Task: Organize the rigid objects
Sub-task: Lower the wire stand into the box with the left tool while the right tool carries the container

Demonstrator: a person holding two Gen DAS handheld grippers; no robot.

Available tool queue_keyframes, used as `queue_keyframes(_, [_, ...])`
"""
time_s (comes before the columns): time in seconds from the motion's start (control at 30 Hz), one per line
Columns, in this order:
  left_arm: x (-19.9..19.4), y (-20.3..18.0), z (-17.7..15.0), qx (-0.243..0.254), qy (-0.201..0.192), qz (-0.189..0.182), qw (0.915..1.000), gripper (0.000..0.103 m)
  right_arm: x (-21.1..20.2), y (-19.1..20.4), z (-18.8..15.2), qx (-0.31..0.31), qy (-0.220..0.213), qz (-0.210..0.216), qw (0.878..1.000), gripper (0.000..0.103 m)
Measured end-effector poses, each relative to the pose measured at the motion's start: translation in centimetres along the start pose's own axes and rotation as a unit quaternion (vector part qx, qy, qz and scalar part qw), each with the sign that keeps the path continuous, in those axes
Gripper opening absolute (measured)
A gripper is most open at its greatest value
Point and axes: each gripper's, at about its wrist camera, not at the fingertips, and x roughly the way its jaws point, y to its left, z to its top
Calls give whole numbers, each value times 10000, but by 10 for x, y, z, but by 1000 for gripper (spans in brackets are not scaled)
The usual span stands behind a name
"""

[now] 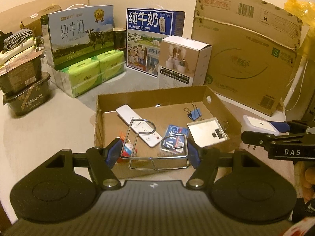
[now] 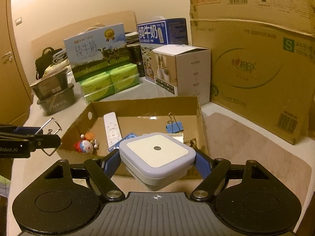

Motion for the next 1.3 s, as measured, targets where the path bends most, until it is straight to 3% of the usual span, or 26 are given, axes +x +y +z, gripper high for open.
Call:
queue_keyframes(0.8, [78, 16, 26, 35, 169, 23, 9998, 66, 72, -22, 33, -68, 146, -68, 9998, 79])
queue_keyframes(1.3, [139, 2, 54, 162, 204, -178, 9995, 66, 120, -39, 48, -147, 245, -101, 9995, 79])
